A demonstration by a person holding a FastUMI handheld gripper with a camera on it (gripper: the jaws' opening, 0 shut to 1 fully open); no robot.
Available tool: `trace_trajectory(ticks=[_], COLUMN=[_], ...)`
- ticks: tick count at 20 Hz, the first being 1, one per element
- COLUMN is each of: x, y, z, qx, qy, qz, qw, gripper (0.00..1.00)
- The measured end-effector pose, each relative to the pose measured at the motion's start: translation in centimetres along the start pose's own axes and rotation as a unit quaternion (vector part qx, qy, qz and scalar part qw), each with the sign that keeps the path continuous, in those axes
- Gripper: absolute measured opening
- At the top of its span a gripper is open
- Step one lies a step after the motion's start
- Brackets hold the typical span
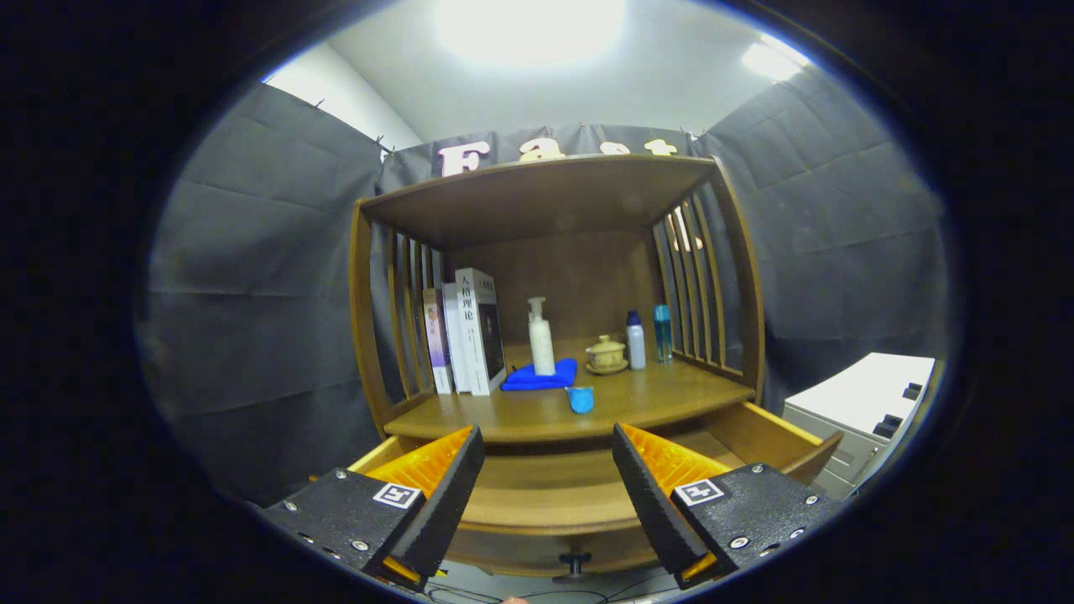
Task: Pull open the drawer, take out the items inside it, and place them on the countertop above the cabinet.
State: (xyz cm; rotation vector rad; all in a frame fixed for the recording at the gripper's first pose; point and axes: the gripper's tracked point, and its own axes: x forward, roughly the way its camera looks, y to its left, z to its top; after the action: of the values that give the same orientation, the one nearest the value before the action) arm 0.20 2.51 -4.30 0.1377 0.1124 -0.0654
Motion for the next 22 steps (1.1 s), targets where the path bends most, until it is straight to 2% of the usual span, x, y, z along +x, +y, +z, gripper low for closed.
trace_trajectory(ticks=[3,7,10,18,22], x=[-0.1,-0.4,-1.7,-1.0,-1.0], y=[0.2,-0.8,-1.2,-2.8,-2.6], z=[-3.3,-5.9,-5.8,-10.3,-10.0], qx=[0.001,-0.028,-0.048,-0.069,-0.058], qy=[0.016,0.034,0.040,0.083,0.068], qz=[-0.003,-0.014,-0.022,-0.032,-0.032], qw=[1.000,0.999,0.998,0.994,0.996], gripper=[0.94,0.94,0.95,0.95,0.94])
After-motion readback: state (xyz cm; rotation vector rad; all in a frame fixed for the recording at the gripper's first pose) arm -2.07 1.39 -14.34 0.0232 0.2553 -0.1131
